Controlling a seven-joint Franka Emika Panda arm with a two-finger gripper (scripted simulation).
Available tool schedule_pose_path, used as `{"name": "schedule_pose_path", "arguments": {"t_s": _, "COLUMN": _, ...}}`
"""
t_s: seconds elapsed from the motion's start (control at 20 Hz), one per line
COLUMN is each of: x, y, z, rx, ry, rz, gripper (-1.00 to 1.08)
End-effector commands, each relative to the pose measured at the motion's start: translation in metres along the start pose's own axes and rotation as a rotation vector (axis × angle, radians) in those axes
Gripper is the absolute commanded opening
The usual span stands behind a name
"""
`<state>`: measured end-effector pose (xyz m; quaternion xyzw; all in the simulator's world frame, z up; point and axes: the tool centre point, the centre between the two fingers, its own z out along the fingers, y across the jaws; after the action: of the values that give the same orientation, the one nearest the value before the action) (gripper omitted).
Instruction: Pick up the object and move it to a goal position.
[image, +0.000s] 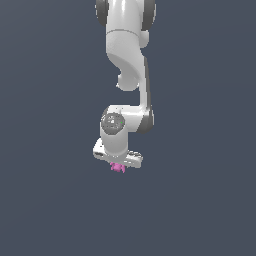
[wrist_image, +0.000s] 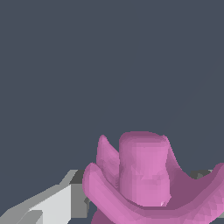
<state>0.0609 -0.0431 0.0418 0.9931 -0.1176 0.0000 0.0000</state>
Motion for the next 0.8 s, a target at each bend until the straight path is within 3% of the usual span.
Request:
{"name": "schedule_pose_path", "arguments": {"t_s": 0.0, "x": 0.000, "y": 0.000, "z": -0.001, "rx": 0.000, "ry": 0.000, "rz": 0.000, "gripper": -1.00}}
{"name": "schedule_pose_path", "arguments": {"t_s": 0.4, "x": -0.002, "y": 0.009, "z": -0.029, "rx": 0.000, "ry": 0.000, "rz": 0.000, "gripper": -1.00}}
{"name": "schedule_pose_path", "arguments": {"t_s": 0.75, "x": -0.006, "y": 0.027, "z": -0.087, "rx": 0.001, "ry": 0.000, "rz": 0.000, "gripper": -1.00}}
